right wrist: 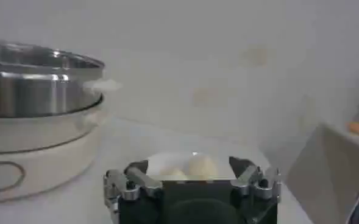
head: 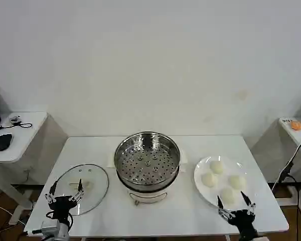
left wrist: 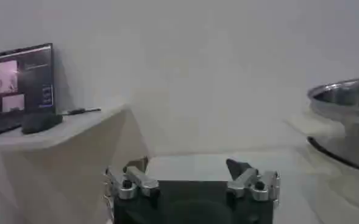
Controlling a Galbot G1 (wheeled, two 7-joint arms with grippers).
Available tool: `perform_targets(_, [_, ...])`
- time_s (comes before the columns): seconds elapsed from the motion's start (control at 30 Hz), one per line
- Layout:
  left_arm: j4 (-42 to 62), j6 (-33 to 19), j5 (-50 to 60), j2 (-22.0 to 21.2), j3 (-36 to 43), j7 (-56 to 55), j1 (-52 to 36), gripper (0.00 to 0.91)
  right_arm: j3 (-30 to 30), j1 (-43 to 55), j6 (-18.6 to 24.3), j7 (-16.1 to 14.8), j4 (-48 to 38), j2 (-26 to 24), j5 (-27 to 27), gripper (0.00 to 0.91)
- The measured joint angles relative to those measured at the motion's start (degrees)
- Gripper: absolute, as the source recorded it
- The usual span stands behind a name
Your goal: Take steamed baozi put them in steamer then cover it.
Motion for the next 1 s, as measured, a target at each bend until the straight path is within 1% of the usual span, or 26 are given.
perform_targets(0.1, [-0.37,0.79,0.50,-0.07,-0.14,-0.27,0.24,0.907,1.54,2.29,-2.75,-1.89,-0.90,-3.92,-1.96,0.907])
perform_targets(0.23, [-0.54,1.41,1.60,-0.35,-0.24,-0.77,0.67,0.907,3.31,5.65,-5.56,-5.48,-2.86,-9.86,-4.35,0.907])
perform_targets(0.4, [-1.19,2.10,3.68,-0.18,-0.52,-1.50,1.35,0.907,3.89,10.17,-7.31,-11.59,-6.51,-18.99,-7.04,0.907])
perform_targets(0.53, [-1.90,2.36,5.12,-0.34,-1.18,-1.77,1.93,0.907,2.10,14.82,-7.49,-17.39,-10.24,-26.47,-9.31,0.907])
perform_targets(0.63, [-2.46,2.43,5.91,-0.60,-1.66,-1.86,2.47,0.907,-1.96,20.35,-6.74,-22.01,-13.58,-31.71,-11.19,0.907])
perform_targets(0.73, [-2.86,2.51,6.51,-0.90,-2.12,-1.98,3.05,0.907,-8.70,28.47,-5.42,-26.51,-17.29,-36.05,-12.56,0.907])
perform_targets(0.87, [-3.54,2.63,7.00,-1.25,-2.90,-2.02,3.73,0.907,-21.91,42.63,-3.11,-32.26,-22.52,-39.79,-13.66,0.907])
perform_targets(1.0, [-4.26,2.73,7.40,-1.53,-3.68,-1.95,4.20,0.907,-35.55,56.17,-1.05,-37.33,-27.16,-41.69,-14.37,0.907])
